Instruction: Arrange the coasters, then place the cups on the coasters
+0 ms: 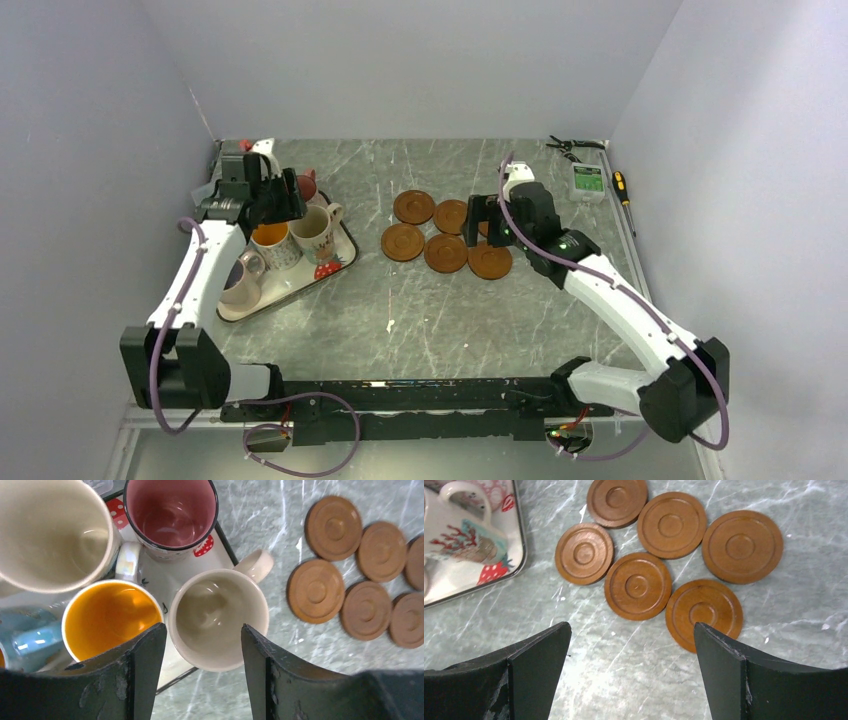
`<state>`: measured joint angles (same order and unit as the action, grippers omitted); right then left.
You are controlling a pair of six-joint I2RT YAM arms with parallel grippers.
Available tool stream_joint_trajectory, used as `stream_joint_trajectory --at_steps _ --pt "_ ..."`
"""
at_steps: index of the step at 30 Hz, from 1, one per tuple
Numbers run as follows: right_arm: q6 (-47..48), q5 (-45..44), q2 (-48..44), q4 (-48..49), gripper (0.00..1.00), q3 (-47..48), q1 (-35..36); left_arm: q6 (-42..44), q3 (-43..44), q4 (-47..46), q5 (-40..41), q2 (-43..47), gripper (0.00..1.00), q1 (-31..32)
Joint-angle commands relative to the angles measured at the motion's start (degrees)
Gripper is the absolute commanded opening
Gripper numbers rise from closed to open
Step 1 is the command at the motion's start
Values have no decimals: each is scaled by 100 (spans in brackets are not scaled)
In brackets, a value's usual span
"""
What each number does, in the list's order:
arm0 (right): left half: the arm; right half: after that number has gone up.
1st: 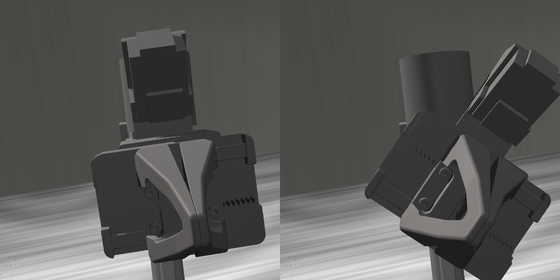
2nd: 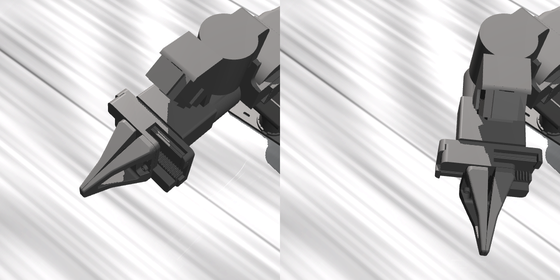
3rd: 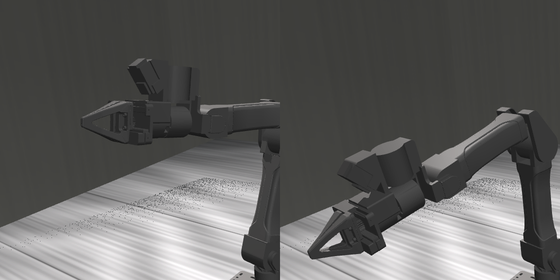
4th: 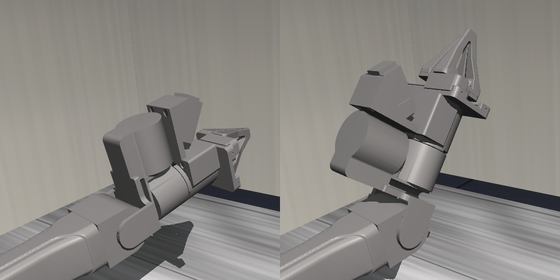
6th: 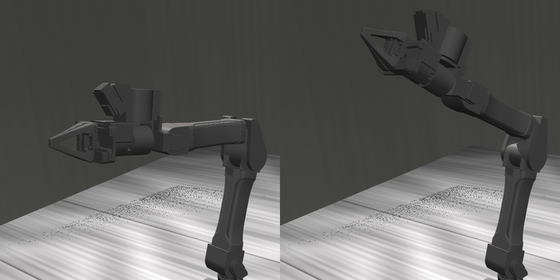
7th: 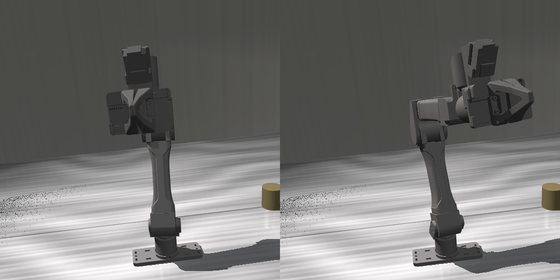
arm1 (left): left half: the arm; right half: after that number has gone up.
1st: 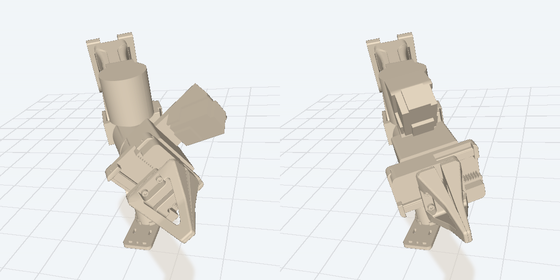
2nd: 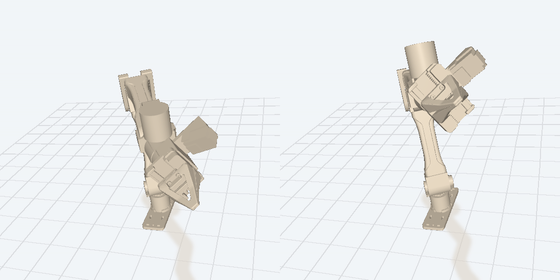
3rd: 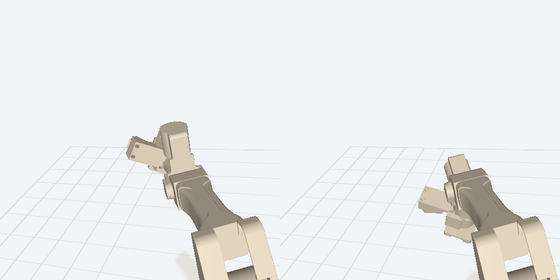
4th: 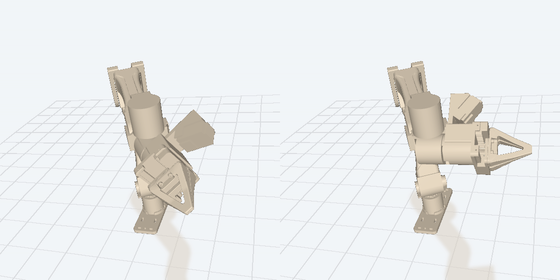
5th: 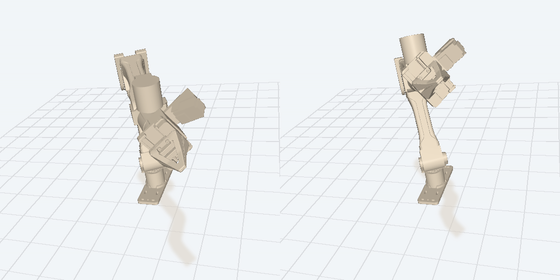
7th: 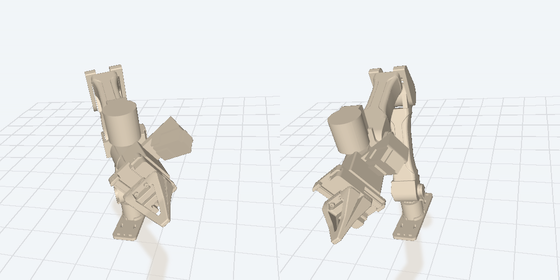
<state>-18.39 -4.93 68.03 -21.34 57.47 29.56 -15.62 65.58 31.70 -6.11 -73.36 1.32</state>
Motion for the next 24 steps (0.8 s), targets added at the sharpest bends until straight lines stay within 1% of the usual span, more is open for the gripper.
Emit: stream_joint_trajectory --at_steps 1,3,4,7,11,16,19,21,24 --pt "-92 691 -421 161 99 -409 -68 1358 392 399 -558 -369 61 -99" --pt "-174 820 -529 213 98 -566 -71 1590 476 454 -932 -526 59 -114" --pt "-205 872 -573 225 99 -630 -72 1743 466 422 -1121 -585 58 -238" --pt "-217 1001 -659 230 99 -765 -71 1935 440 257 -1334 -785 57 -277" --pt "-181 1090 -753 189 98 -865 -80 2129 536 204 -1209 -1056 56 -273" --pt "-155 1086 -801 171 98 -976 -78 2272 589 126 -1303 -1280 54 -268" --pt "-181 1137 -815 193 98 -1006 -82 2342 663 152 -1117 -1395 55 -267" --pt "-196 1164 -826 223 99 -1033 -82 2339 693 158 -1031 -1375 53 -263" --pt "-203 1178 -790 237 98 -1058 -82 2331 469 -183 -1127 -1071 55 -264"
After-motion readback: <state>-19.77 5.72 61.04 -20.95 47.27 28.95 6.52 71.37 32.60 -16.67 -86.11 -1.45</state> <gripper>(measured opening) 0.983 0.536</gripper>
